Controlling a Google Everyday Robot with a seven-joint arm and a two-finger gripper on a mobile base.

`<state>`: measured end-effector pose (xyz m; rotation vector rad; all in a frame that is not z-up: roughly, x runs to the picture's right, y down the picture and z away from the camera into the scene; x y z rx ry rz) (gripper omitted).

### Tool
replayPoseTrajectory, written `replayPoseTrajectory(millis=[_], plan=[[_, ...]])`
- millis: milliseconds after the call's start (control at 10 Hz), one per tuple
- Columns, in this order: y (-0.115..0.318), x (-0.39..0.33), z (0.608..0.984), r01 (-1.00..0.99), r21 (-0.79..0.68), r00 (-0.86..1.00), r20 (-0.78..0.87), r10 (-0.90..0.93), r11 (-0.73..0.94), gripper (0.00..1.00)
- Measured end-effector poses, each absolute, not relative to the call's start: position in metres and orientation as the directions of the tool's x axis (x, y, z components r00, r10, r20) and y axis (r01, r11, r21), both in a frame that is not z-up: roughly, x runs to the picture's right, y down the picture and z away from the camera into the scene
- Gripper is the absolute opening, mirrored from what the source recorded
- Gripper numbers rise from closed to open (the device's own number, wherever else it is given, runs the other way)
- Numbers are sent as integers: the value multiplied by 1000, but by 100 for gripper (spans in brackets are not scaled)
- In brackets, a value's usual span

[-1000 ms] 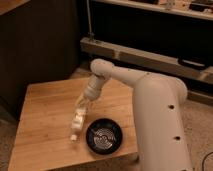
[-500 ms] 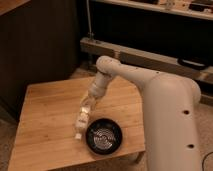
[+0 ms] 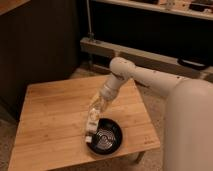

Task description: Place the bottle in the ceramic bowl

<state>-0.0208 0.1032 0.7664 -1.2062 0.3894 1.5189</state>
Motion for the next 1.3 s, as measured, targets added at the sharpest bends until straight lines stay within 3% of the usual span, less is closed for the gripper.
replayPoseTrajectory(millis=[200,500,900,1000,1300], plan=[[111,-6,765,-881,-331,113,-842,528,-339,1],[117,9,759,-905,-292,83,-834,545,-308,30],[114,-1,749,-869,-410,150,-751,644,-276,69],[114,-2,749,-863,-425,162,-744,648,-273,73],[115,-3,749,-863,-425,162,-744,648,-273,73]])
